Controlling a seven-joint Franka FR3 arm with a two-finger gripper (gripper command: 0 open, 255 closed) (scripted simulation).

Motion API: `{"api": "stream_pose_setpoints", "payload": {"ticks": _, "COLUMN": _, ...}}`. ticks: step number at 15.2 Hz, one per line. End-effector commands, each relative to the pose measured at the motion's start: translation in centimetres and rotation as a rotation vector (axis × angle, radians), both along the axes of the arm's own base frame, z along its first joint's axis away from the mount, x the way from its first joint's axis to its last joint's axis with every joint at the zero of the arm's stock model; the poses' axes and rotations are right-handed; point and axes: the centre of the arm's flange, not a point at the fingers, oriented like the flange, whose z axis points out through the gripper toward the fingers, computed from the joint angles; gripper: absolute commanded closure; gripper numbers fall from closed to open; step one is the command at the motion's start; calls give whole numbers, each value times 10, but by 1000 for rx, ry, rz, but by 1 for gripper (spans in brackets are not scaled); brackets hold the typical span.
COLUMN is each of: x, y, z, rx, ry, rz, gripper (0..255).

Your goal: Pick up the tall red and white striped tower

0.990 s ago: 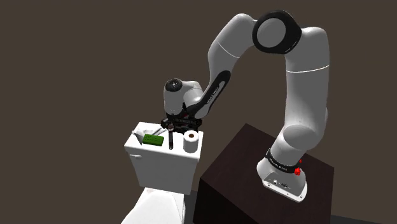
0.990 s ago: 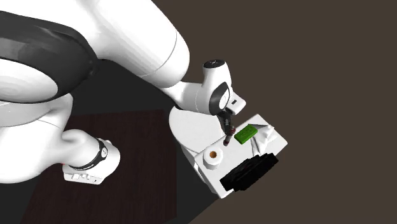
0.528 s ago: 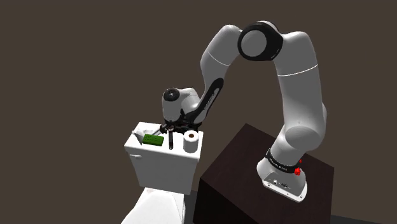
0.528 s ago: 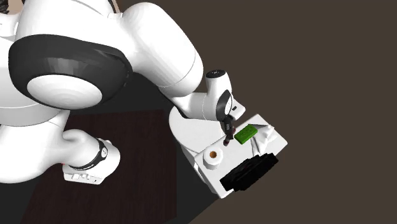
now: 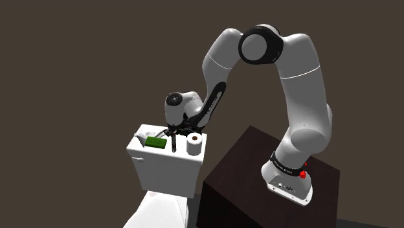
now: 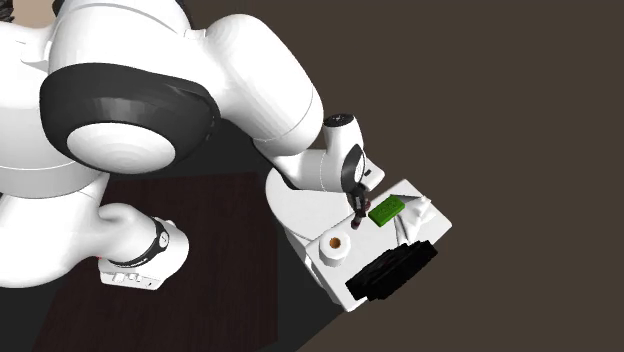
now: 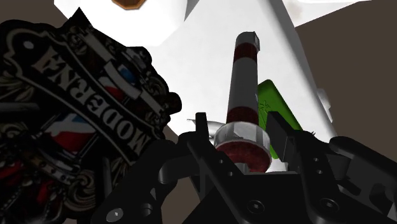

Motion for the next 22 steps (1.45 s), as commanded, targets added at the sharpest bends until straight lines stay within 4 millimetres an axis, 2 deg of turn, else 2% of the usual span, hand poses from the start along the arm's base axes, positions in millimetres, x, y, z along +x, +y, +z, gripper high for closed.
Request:
{"api": "stream_pose_setpoints", "payload": {"ticks": 1, "x": 0, "y": 0, "z": 0, "rx": -1, "ry": 1, "rz": -1, "gripper": 255}}
{"api": "stream_pose_setpoints", "payload": {"ticks": 5, "x": 0, "y": 0, "z": -1, "rx": -1, "ry": 1, "rz": -1, "gripper": 255}}
{"api": "stream_pose_setpoints", "payload": {"ticks": 20, "x": 0, "y": 0, "z": 78, "rx": -1, "ry": 1, "rz": -1, "gripper": 255}}
{"api": "stream_pose_setpoints", "payload": {"ticks": 22, "x": 0, "y": 0, "z": 79, "rx": -1, "ry": 1, "rz": -1, "gripper": 255}}
